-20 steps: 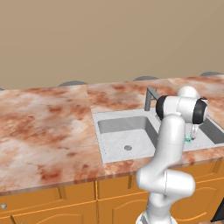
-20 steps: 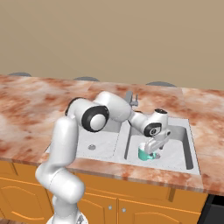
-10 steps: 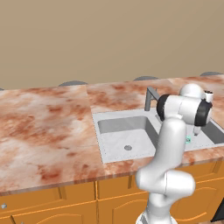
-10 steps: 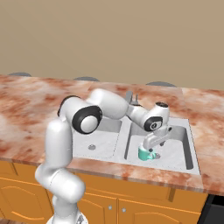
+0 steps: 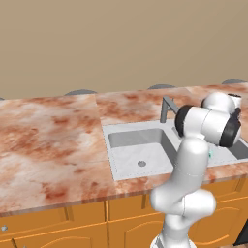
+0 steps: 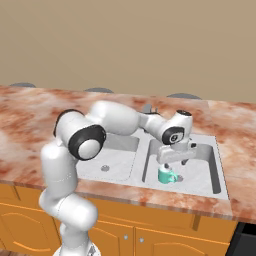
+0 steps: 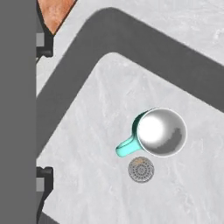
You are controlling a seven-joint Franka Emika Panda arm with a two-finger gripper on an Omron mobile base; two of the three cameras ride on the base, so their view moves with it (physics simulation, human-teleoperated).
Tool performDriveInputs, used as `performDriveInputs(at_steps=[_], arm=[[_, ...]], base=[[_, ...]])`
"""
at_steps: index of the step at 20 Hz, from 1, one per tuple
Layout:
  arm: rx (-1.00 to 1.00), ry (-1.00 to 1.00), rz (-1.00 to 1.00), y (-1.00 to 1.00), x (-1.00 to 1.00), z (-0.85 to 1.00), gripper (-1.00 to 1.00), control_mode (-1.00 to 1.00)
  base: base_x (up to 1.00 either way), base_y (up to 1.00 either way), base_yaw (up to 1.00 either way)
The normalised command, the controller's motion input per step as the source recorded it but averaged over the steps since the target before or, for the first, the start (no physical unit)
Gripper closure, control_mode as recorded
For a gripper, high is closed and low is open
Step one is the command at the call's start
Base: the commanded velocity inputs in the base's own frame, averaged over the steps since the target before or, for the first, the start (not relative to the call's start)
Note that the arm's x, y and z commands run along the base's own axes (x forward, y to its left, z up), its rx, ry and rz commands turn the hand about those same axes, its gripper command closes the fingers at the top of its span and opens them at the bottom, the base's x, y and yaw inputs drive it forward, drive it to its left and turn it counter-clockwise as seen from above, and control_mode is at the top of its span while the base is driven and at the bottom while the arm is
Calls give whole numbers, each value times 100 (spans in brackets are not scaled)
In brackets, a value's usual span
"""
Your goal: Place the cup in the left basin and the mug in the right basin of the sink.
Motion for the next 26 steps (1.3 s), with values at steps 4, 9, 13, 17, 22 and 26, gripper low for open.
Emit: performDriveInputs(at_steps=[4, 9, 13, 17, 22, 26], arm=[[0, 0, -43, 27, -26, 35, -100, -100], [2, 0, -49, 22, -30, 33, -100, -100], [0, 0, -44, 27, -32, 32, -100, -100], [0, -4, -45, 29, -30, 30, -100, -100], [0, -10, -40, 37, -22, 26, -100, -100], [-8, -11, -31, 40, -21, 19, -100, -100]], base=[[0, 0, 0], [0, 0, 0], [0, 0, 0], [0, 0, 0], [0, 0, 0], [0, 0, 0]])
